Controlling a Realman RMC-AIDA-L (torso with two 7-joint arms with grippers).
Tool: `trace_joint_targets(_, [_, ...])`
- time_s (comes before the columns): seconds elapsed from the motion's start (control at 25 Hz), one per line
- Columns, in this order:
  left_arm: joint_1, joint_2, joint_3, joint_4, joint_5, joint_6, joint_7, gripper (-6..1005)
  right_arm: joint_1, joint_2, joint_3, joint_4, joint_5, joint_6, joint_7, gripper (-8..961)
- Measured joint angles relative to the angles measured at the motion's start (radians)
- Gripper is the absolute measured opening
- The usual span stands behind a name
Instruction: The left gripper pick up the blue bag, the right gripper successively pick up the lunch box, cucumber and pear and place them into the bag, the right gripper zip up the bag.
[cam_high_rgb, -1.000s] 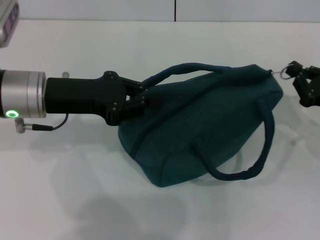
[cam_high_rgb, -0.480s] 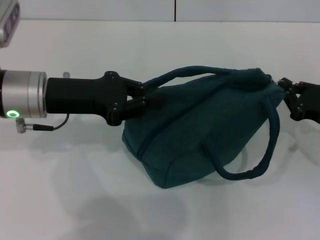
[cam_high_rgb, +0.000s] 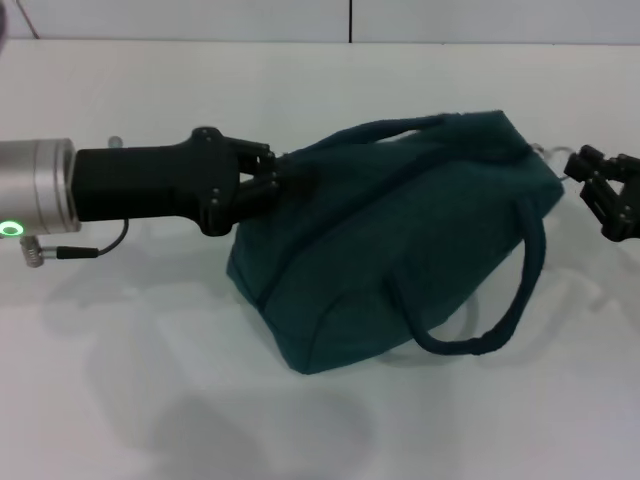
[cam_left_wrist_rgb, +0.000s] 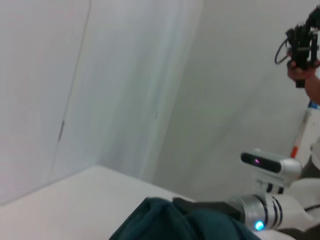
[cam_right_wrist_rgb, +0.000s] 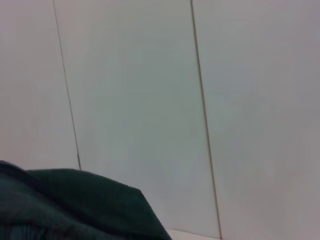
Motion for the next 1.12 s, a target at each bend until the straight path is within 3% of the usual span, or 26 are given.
trace_joint_targets(0.08, [0.004,0.001,0.0,-0.005,-0.019,0.0,0.01,105,-0.015,-0.011,0.006,-0.001,0.001,-0.014,0.005,29])
trace_joint_targets(0.32, [0.008,0.002,-0.025,-0.022,-0.036,-0.002,0.025,105,-0.054,-0.041,0.026,-0.001,0.001,-0.105,0.021,227])
trace_joint_targets(0.52, [-0.004,0.002,-0.024,-0.054,-0.034,-0.001,0.032,105,-0.061,-0.042,0.026,-0.001,-0.002,-0.133,0.028,455])
trace_joint_targets(0.72, [0.0,-0.004,-0.019,-0.061,-0.03,0.0,0.027,242,-0.05,-0.037,0.024,-0.009,-0.004,-0.14,0.031,557])
trace_joint_targets(0.88, [0.011,-0.006,-0.027,-0.061,-0.042,0.01,0.035,389,-0.038,-0.037,0.023,-0.013,-0.004,-0.212,0.042,557])
trace_joint_targets(1.12, [0.031,-0.003,-0.038,-0.061,-0.146,0.092,0.122,599,-0.002,-0.069,0.015,-0.054,-0.061,-0.39,0.171,558])
